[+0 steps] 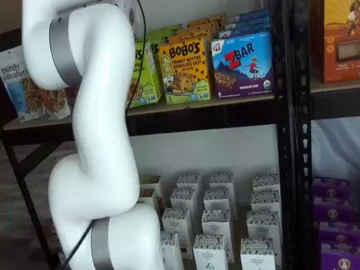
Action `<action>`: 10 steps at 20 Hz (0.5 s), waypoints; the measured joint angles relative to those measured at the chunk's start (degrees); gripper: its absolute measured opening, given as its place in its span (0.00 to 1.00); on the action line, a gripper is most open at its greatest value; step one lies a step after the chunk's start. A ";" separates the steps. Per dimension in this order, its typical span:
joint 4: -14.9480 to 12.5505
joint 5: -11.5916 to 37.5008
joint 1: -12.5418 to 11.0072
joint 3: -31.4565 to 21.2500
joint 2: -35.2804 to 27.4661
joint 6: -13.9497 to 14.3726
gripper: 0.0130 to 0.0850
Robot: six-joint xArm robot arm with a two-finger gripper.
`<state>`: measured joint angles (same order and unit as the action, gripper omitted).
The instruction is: Pick the green box on the top shelf, the fourth from the left
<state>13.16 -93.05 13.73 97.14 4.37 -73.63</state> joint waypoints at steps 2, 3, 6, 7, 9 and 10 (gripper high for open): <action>-0.36 -1.25 -0.03 0.18 0.43 0.03 0.17; -0.42 -1.93 -0.07 0.28 0.64 0.05 0.17; -0.50 -3.85 -0.24 0.36 1.58 0.08 0.17; -0.52 -4.39 -0.28 0.31 1.99 0.10 0.17; -0.60 -5.42 -0.37 0.13 2.90 0.14 0.17; -0.70 -6.12 -0.41 0.06 3.44 0.18 0.17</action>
<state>12.46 -99.17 13.32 97.20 7.81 -73.45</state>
